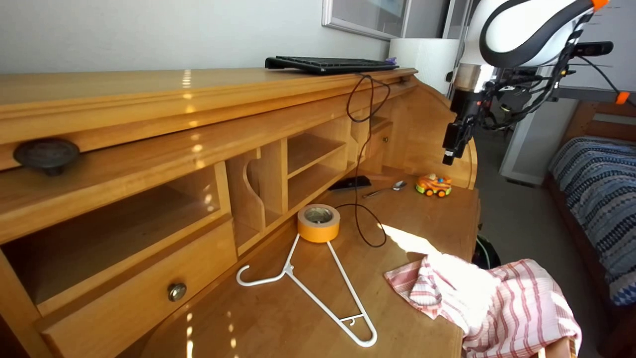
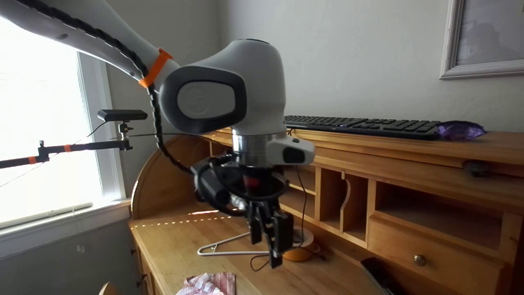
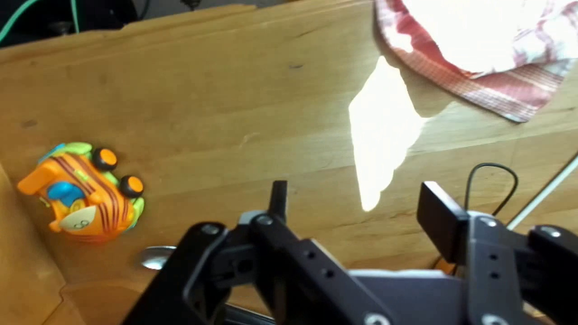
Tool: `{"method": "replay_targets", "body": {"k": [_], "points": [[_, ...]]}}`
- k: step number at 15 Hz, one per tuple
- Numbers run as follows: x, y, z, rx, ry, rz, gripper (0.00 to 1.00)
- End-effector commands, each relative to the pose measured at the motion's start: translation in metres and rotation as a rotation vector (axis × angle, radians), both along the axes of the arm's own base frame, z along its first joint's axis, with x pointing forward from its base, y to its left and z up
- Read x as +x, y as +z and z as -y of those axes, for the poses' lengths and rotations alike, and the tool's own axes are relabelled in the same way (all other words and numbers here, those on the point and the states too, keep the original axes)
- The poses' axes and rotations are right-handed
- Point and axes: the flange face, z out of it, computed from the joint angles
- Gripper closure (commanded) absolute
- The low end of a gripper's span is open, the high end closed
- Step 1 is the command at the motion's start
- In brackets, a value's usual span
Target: Close the open drawer on the right.
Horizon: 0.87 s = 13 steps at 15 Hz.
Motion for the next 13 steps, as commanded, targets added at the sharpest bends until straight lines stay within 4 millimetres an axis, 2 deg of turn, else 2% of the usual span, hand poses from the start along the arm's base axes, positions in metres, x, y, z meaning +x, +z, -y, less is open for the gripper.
{"method": "replay_targets", "body": {"k": [1, 5, 9, 10, 13], "points": [[-0.04, 0.02, -0.064, 0.053, -0.162, 0.038, 0.0], [-0.066, 0.045, -0.13, 0.044, -0.291, 0.135, 0.0], [-0.084, 0.067, -0.179, 0.014, -0.405, 0.29, 0.0], [-0.062, 0.062, -0.164, 0.031, -0.358, 0.223, 0.0], [-0.075, 0.071, -0.18, 0.021, -0.384, 0.269, 0.0]]}}
